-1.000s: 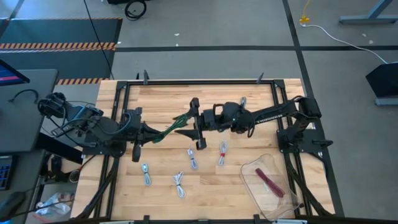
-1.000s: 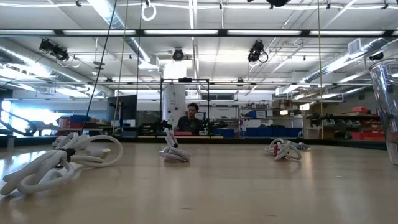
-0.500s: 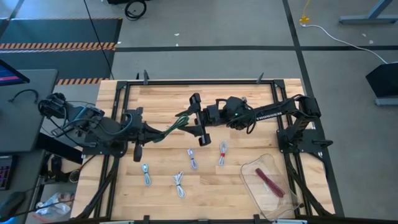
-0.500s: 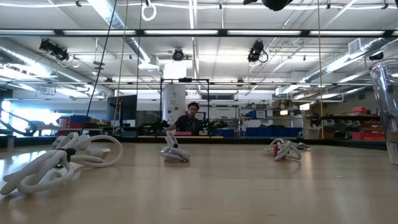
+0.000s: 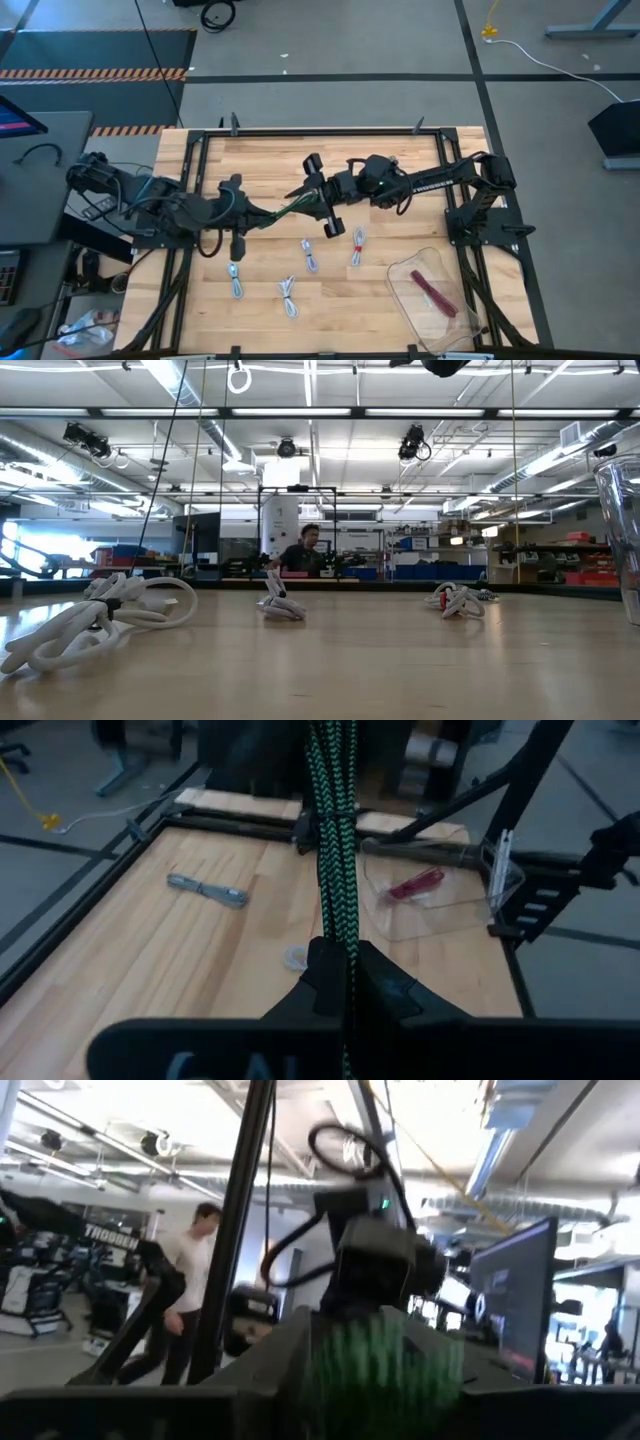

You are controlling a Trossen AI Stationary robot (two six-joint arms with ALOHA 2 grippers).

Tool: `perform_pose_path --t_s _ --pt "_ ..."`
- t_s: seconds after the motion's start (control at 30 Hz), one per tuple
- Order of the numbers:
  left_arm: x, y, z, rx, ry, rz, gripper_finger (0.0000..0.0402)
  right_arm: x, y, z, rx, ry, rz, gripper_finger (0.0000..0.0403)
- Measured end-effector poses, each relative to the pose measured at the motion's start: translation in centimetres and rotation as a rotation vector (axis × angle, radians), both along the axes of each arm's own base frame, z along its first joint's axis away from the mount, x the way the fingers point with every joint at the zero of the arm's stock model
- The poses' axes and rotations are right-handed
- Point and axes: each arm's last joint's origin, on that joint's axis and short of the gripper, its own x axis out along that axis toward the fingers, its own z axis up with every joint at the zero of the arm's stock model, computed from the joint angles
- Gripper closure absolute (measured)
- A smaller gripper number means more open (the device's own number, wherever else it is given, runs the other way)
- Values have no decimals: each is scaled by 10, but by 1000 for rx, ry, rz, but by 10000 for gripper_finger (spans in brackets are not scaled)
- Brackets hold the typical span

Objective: Pick and place USB-C Cables
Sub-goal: Put the green charger cable into the transparent bin

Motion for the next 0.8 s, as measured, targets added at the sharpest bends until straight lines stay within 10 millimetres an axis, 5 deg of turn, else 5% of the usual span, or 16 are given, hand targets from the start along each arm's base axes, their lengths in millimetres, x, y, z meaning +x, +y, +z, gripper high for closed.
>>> perform_pose_path --t_s 0.2,0.37,0.47,0.8 --pt "1 -1 4 5 -37 -14 392 2 0 -3 4 39 -3 294" --pt "1 -1 4 -2 -33 -23 392 1 0 -3 -1 35 4 372" --pt "1 -1 4 -5 -38 -23 392 1 0 -3 -3 34 7 383" --pt "4 -5 13 -60 -125 -111 298 -16 -7 13 60 214 -46 383"
